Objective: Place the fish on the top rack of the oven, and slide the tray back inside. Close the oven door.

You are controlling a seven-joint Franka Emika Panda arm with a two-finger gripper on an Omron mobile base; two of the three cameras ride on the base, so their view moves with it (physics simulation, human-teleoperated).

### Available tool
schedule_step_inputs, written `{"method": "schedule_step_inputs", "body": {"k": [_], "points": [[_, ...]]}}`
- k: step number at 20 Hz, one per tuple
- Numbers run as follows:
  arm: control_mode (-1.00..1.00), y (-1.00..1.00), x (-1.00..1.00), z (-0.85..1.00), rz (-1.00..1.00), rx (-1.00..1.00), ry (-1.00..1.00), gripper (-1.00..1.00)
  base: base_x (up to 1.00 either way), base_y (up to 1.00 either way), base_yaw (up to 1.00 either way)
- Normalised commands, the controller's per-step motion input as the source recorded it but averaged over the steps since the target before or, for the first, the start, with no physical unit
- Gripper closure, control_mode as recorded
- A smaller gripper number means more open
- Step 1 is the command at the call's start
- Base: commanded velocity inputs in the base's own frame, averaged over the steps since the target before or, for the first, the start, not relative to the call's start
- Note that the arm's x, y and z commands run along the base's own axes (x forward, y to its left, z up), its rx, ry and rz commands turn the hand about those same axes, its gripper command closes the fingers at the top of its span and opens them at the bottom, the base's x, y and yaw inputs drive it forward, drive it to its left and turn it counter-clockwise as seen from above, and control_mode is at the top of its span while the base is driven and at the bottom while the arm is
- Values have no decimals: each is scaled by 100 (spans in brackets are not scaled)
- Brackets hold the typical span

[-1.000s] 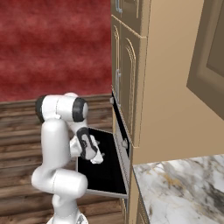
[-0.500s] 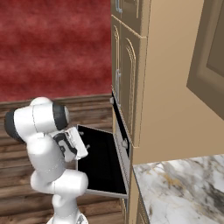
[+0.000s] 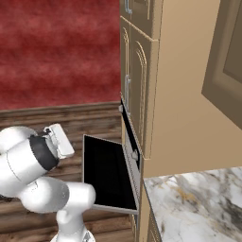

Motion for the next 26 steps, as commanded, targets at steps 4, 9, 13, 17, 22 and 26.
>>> {"method": "schedule_step_inputs", "body": {"k": [4, 9, 13, 17, 22, 26], "points": [[-100, 84, -85, 35, 0, -18, 3, -100, 0, 0, 0], [-100, 66, -100, -4, -1, -19, -12, -100, 0, 0, 0], [-100, 70, -100, -26, -1, -19, -12, -100, 0, 0, 0], [-100, 74, -77, -37, -5, -21, -3, -100, 0, 0, 0], [-100, 78, -17, -74, -9, -25, 0, -100, 0, 0, 0], [-100, 65, 0, -99, -13, -31, 1, -100, 0, 0, 0]]}}
